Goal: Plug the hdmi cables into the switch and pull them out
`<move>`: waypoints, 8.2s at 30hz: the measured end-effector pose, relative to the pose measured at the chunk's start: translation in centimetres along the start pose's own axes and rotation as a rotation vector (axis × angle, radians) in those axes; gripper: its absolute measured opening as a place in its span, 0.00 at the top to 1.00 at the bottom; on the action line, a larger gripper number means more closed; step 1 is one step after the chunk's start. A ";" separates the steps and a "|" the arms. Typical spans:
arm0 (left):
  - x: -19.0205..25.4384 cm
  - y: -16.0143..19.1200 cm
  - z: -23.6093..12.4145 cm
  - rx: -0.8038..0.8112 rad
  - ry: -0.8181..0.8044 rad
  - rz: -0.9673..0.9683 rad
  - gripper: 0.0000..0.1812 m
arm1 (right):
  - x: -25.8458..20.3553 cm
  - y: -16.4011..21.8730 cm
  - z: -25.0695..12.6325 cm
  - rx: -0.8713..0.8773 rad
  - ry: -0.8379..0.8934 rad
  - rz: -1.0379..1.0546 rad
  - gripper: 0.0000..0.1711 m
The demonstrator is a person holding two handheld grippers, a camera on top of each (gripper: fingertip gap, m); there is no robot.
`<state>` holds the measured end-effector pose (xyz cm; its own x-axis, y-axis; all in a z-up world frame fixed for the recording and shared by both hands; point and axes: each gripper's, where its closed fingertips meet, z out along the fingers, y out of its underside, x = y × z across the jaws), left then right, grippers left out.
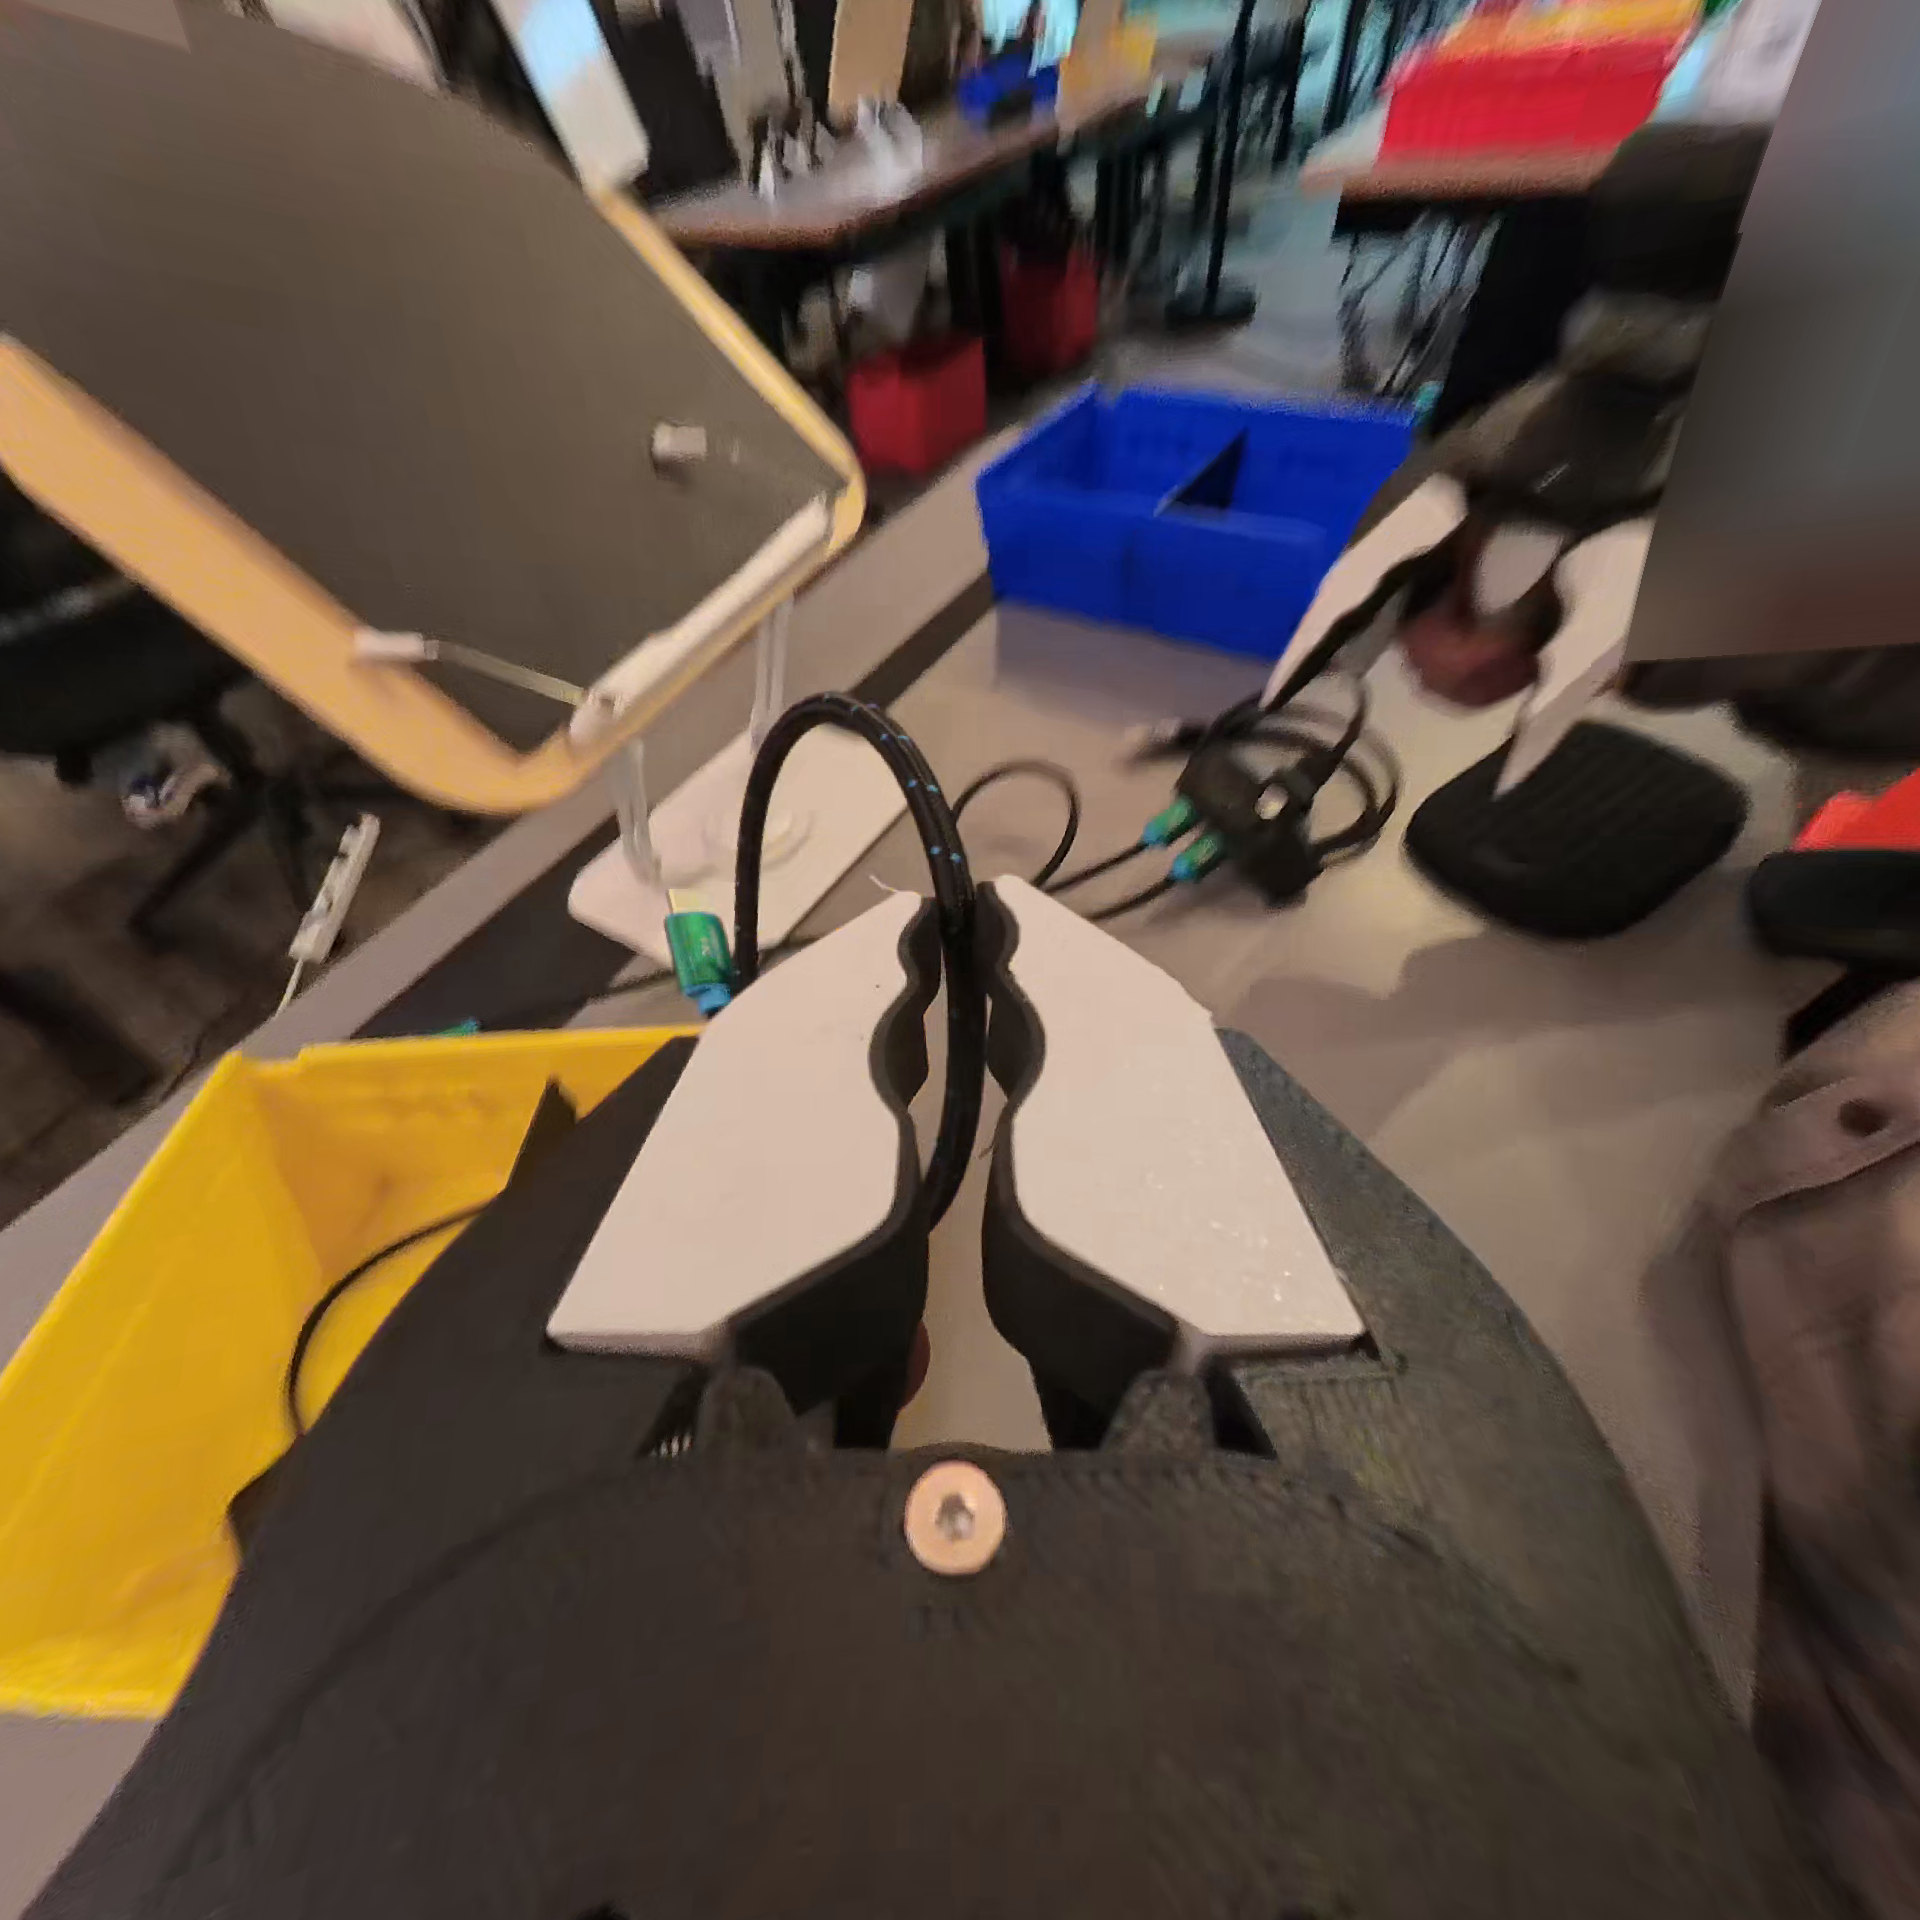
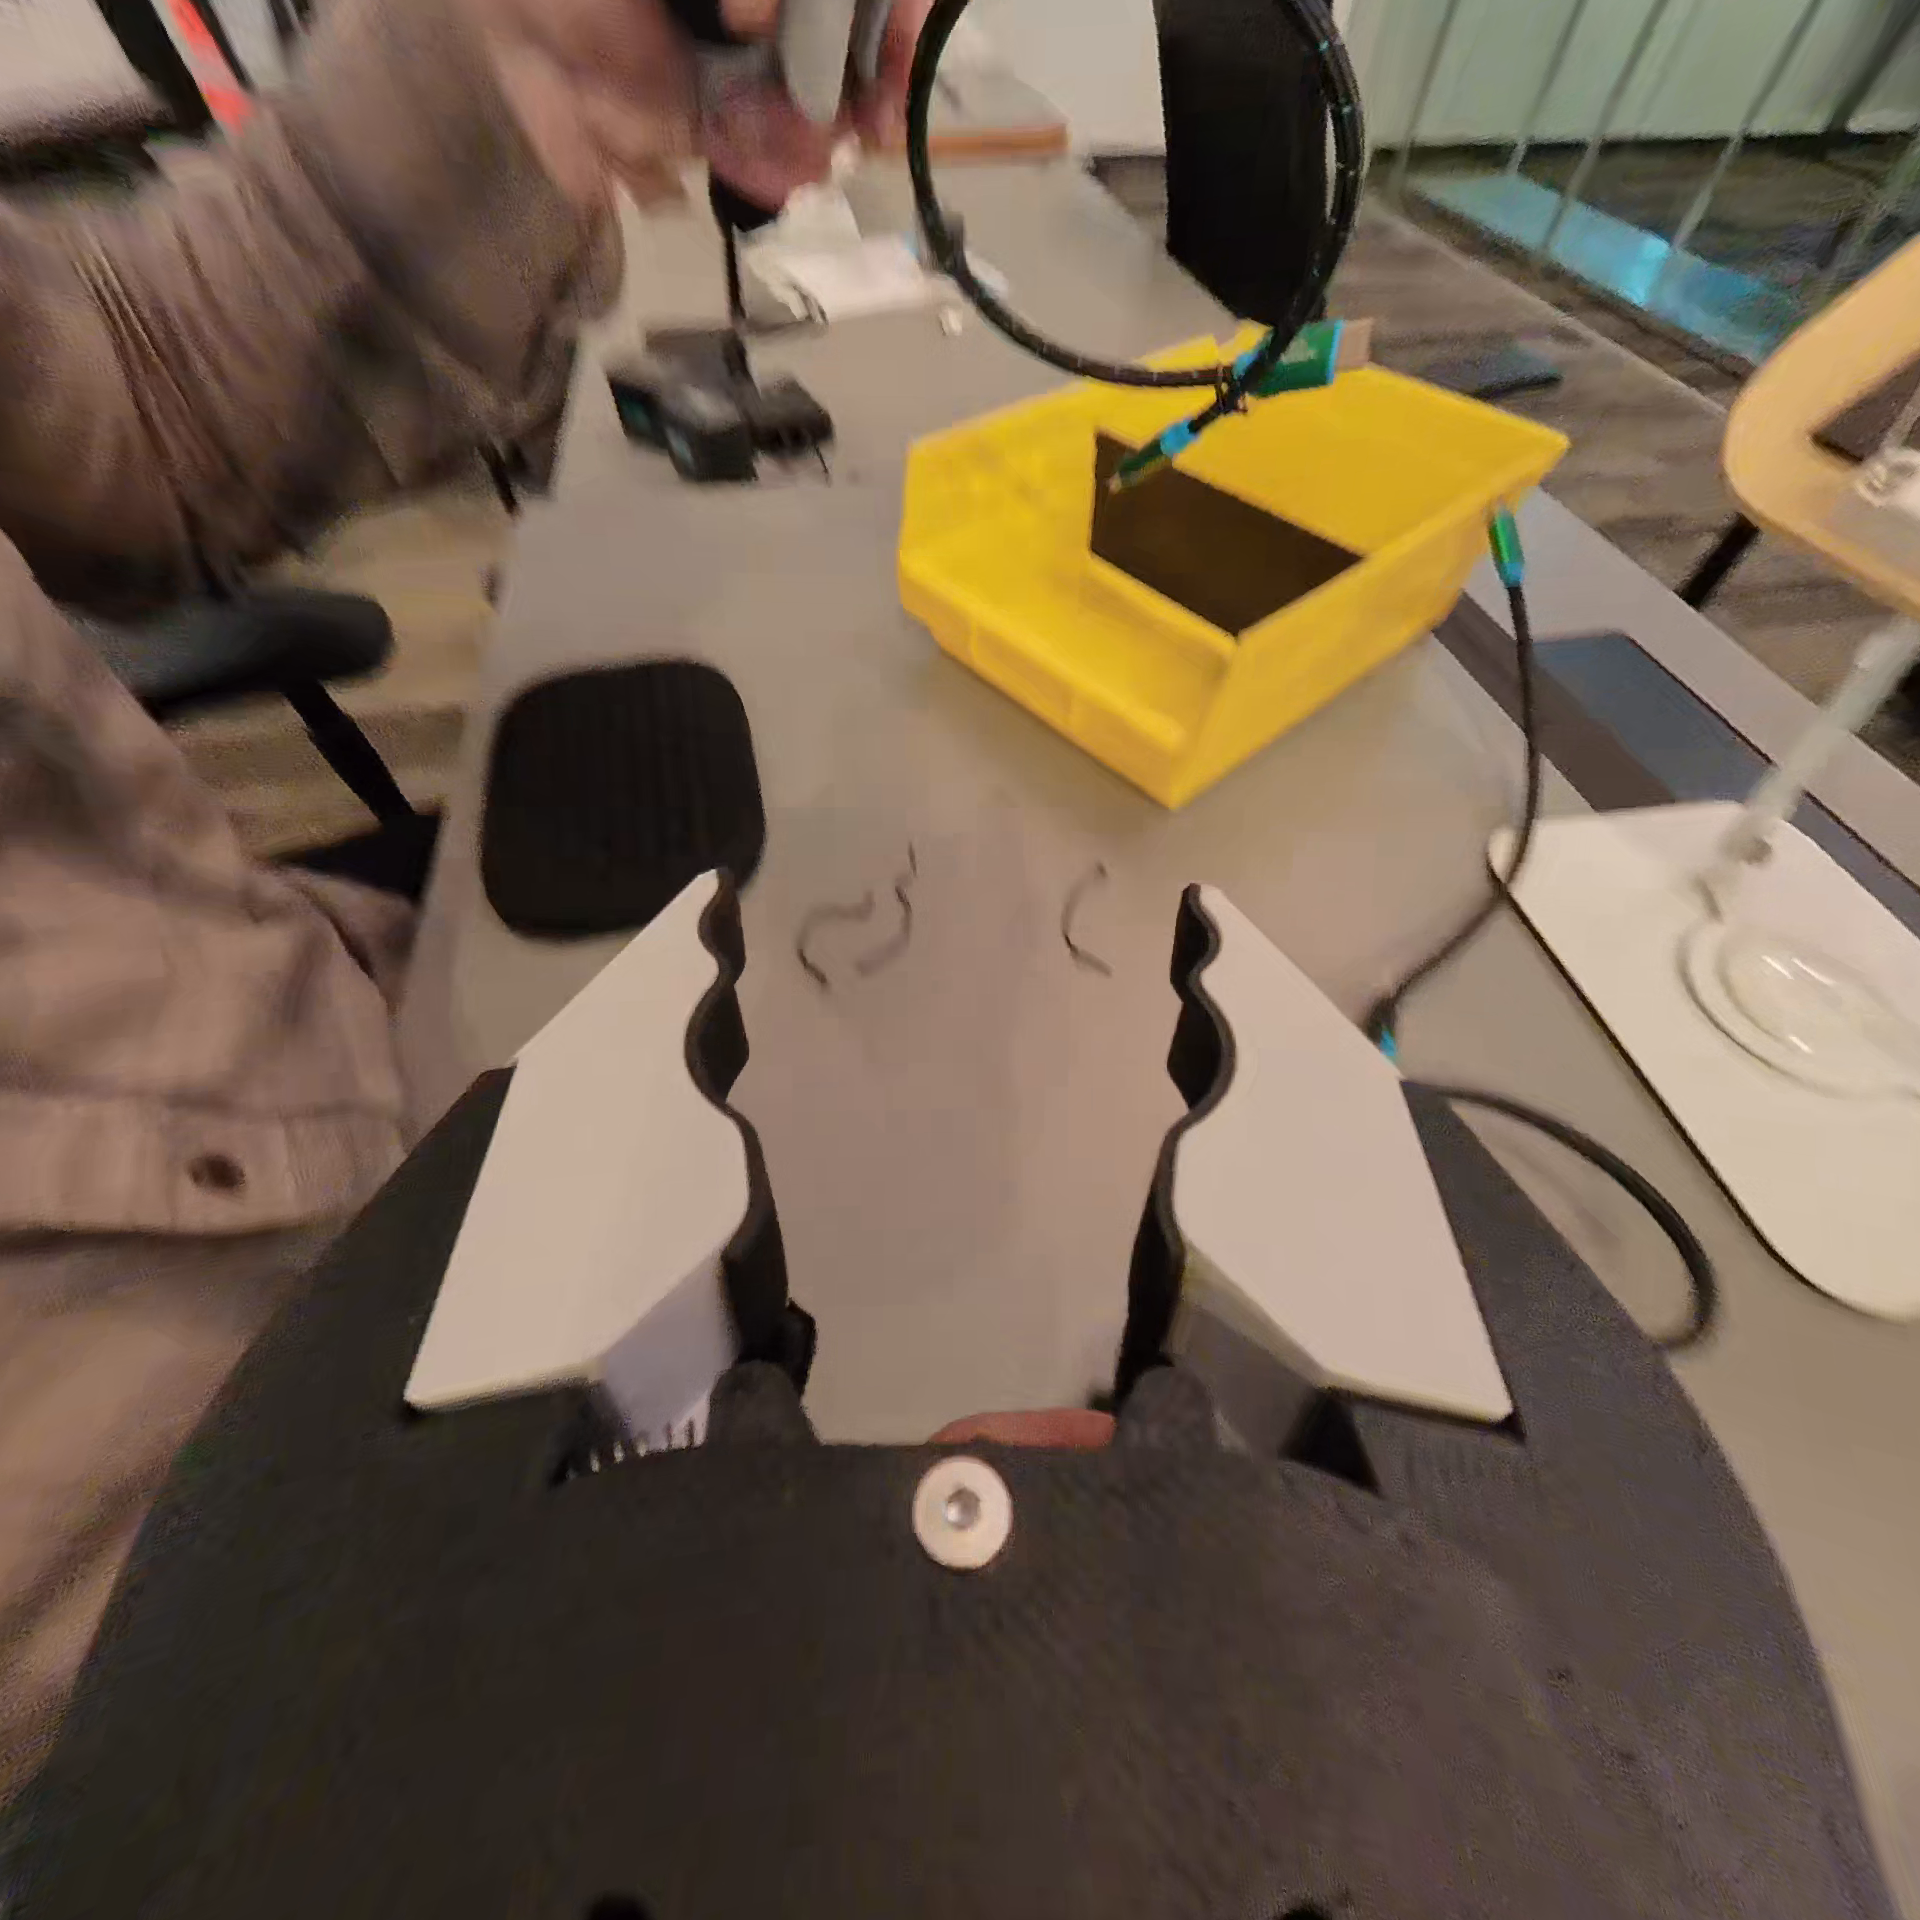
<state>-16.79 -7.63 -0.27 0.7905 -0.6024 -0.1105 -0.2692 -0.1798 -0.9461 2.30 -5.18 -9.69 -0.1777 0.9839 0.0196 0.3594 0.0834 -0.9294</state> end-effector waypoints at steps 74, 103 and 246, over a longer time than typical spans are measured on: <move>13.5 0.1 9.9 -0.053 0.405 0.431 0.79 | -0.9 -1.9 1.8 -0.003 -0.073 -0.078 0.95; 13.1 5.1 16.1 -0.163 0.360 0.607 0.93 | -0.6 -2.9 -0.9 -0.071 0.137 -0.398 0.95; 13.6 6.5 21.4 -0.587 -0.076 0.812 0.96 | 1.7 -0.6 -7.9 0.058 0.444 -0.188 0.82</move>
<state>4.04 -0.35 -14.42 0.2745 -0.6657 -0.6939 -0.9550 -0.1040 -0.2779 9.09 -2.34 -6.20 0.1779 0.9262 0.3324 0.3043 0.2694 -0.9137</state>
